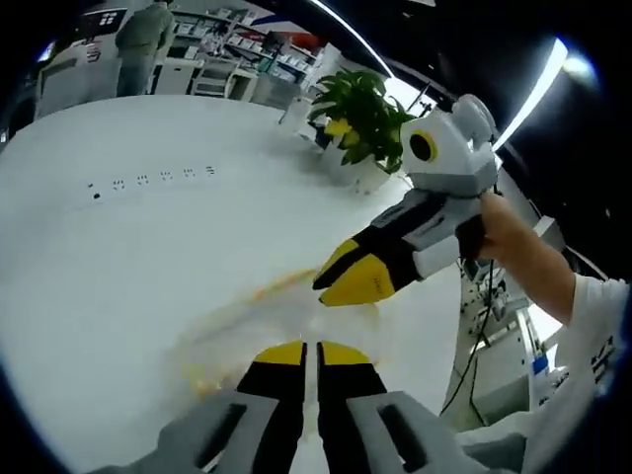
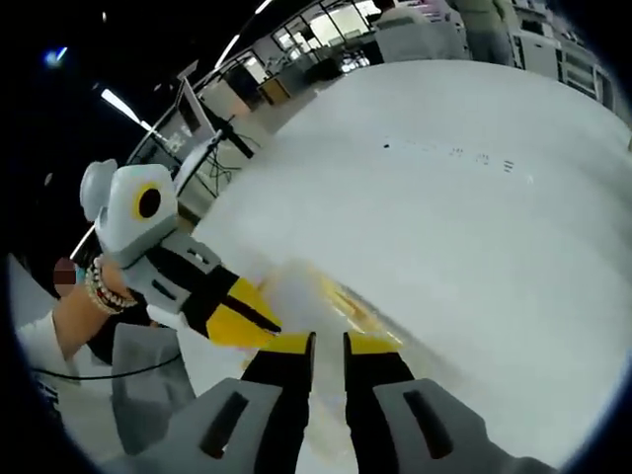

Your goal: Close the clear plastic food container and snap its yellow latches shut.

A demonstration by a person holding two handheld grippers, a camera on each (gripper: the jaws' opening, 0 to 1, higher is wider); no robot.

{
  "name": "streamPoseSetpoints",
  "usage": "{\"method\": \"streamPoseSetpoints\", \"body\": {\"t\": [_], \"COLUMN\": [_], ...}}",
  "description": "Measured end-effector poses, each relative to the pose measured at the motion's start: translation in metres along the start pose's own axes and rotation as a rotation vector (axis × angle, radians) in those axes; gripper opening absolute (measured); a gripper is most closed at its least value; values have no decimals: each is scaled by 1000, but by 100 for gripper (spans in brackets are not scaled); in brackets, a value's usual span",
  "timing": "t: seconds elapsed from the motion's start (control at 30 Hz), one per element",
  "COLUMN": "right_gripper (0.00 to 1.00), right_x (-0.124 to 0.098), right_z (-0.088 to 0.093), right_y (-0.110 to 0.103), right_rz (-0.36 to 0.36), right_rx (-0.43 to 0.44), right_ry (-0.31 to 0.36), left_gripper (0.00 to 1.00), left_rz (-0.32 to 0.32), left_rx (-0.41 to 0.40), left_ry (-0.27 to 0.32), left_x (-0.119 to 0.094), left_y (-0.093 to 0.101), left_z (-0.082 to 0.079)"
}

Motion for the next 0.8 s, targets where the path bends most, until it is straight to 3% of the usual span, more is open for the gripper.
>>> {"method": "streamPoseSetpoints", "body": {"t": [0.4, 0.53, 0.67, 0.73, 0.8], "right_gripper": [6, 7, 7, 7, 8], "right_x": [12, 15, 16, 16, 16], "right_z": [-14, -14, -13, -13, -14], "right_y": [16, 19, 20, 20, 20], "right_rz": [21, 25, 25, 21, 22], "right_rx": [42, 51, 54, 47, 33], "right_ry": [52, 51, 50, 49, 51], "left_gripper": [0, 0, 0, 0, 0], "left_rz": [82, 87, 102, 104, 74], "left_rx": [27, 83, 108, 191, 330], "left_ry": [-66, -100, -76, -75, -107], "left_x": [5, 3, -2, -3, -6], "left_y": [18, 24, 30, 31, 30], "left_z": [22, 33, 36, 37, 43]}}
Point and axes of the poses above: the point that each gripper's makers call its tool centre point, and the gripper's own axes: x roughly forward along the fingers, y roughly to its right, z roughly out of its underside, the point moved 9 cm from there along -x, roughly backward along the fingers, and after that the axes turned 1 degree about -x, right-handed, at the moved point
